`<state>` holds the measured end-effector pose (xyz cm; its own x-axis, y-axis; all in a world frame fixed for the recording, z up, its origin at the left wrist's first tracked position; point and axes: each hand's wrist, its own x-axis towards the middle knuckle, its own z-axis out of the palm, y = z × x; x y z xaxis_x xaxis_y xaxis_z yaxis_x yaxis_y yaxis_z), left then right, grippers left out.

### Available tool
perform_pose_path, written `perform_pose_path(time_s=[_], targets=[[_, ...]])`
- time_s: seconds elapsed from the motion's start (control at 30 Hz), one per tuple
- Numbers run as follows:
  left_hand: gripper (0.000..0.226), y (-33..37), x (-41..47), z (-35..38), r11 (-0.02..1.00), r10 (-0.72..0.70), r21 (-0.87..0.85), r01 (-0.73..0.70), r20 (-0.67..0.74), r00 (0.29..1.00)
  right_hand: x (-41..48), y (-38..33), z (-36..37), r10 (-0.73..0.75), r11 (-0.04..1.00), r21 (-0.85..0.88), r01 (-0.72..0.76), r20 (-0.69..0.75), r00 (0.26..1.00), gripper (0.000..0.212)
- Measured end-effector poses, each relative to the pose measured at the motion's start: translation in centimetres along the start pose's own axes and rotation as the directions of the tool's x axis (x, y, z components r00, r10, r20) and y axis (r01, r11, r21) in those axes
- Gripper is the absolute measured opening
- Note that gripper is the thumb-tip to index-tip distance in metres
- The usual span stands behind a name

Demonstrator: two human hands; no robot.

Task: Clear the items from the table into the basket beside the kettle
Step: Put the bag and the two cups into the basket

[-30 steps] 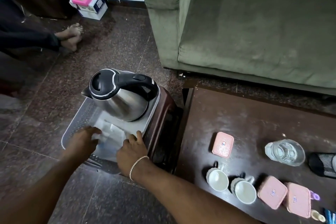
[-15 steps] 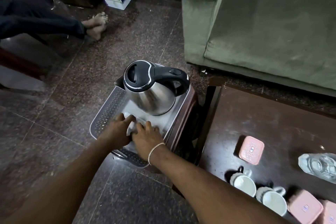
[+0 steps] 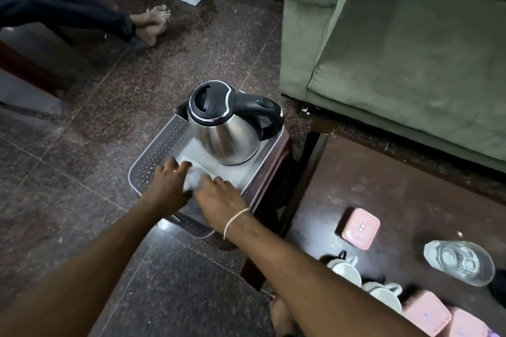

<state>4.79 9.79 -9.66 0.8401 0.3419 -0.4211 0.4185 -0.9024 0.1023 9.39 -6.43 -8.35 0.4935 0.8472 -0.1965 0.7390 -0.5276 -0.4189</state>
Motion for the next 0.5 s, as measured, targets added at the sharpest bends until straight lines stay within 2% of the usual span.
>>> perform_pose_path(time_s=[0.07, 0.13, 0.23, 0.33, 0.5], targets=[[0.069, 0.7, -1.0, -0.4, 0.998, 0.002, -0.060, -0.013, -0.176, 0.984, -2.2, 0.0, -1.0, -0.029, 0.992, 0.113, 0.050, -0.181, 0.983, 0.027], [0.060, 2.0, -2.4, -0.4, 0.988, 0.014, -0.140, -0.069, -0.355, 0.935, -5.5, 0.5, -1.6, -0.003, 0.978, 0.197, 0.068, -0.316, 0.949, 0.028], [0.050, 4.8, -5.2, 0.4, 0.945, 0.039, -0.261, -0.198, -0.510, 0.859, -11.8, 2.2, -1.5, 0.119, 0.946, 0.323, 0.022, -0.410, 0.904, 0.022], [0.045, 9.2, -8.3, 1.8, 0.906, 0.095, -0.309, -0.290, -0.519, 0.849, -18.7, 4.6, -0.7, 0.223, 0.921, 0.387, -0.050, -0.418, 0.880, 0.017], [0.045, 17.8, -12.6, 6.4, 0.863, 0.235, -0.354, -0.360, -0.350, 0.907, -29.3, 9.8, 1.9, 0.403, 0.893, 0.359, -0.272, -0.366, 0.839, 0.023]])
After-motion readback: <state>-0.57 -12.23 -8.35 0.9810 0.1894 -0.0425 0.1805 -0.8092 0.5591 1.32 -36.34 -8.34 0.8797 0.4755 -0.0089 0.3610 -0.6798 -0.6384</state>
